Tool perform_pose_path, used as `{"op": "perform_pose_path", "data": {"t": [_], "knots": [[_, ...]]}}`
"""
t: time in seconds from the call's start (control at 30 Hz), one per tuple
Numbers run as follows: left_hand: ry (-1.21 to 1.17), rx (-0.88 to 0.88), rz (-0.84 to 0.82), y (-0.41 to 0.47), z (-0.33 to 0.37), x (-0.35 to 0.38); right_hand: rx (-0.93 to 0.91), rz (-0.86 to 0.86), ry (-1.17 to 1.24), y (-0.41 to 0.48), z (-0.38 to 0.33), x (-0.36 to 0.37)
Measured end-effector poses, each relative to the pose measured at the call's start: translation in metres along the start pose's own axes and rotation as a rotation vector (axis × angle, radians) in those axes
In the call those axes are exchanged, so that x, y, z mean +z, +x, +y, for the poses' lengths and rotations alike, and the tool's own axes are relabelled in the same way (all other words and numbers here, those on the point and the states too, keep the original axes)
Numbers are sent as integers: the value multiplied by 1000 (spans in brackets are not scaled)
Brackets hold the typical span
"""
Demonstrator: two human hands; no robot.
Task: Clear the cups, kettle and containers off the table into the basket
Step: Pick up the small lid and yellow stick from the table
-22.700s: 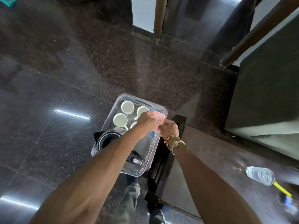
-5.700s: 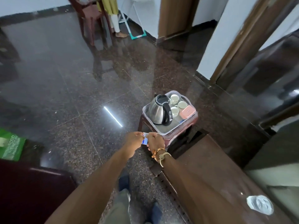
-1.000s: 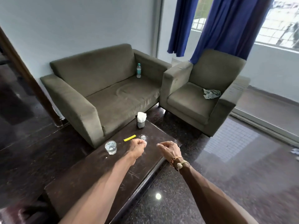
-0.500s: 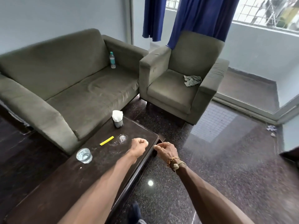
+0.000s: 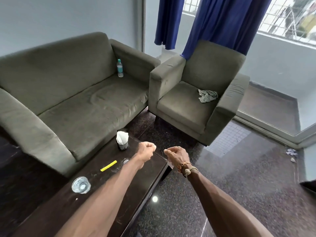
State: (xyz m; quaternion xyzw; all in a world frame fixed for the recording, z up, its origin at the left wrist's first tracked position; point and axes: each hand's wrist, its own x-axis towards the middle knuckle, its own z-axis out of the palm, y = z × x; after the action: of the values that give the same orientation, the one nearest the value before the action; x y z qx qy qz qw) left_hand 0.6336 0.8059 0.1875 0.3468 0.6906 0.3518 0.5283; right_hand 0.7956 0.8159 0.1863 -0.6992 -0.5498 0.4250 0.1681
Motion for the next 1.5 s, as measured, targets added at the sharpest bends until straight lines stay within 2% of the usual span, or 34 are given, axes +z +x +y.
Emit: {"op": "perform_pose_path", "data": {"t": [0.23, 0.6, 0.83, 1.1, 1.33, 1.4, 1.5], "knots": [[-52, -88, 108, 37, -4, -27, -42, -104, -22, 59, -31, 27], [-260, -378, 431, 95, -53, -65, -166, -510, -248, 157, -70, 117], [-425, -480, 607, 102, -63, -78, -272, -663, -405, 189, -101, 159], [-557, -611, 647, 92, -126, -69, -274, -799, -558, 174, -69, 201], [-729, -688, 694, 113, -197, -63, -154, -869, -652, 196, 6, 275], [-771, -691, 700, 126, -215, -64, -183, -902, -642, 194, 0, 287], [-829, -692, 730, 150, -232, -73, -275, -864, -662, 195, -12, 310]]}}
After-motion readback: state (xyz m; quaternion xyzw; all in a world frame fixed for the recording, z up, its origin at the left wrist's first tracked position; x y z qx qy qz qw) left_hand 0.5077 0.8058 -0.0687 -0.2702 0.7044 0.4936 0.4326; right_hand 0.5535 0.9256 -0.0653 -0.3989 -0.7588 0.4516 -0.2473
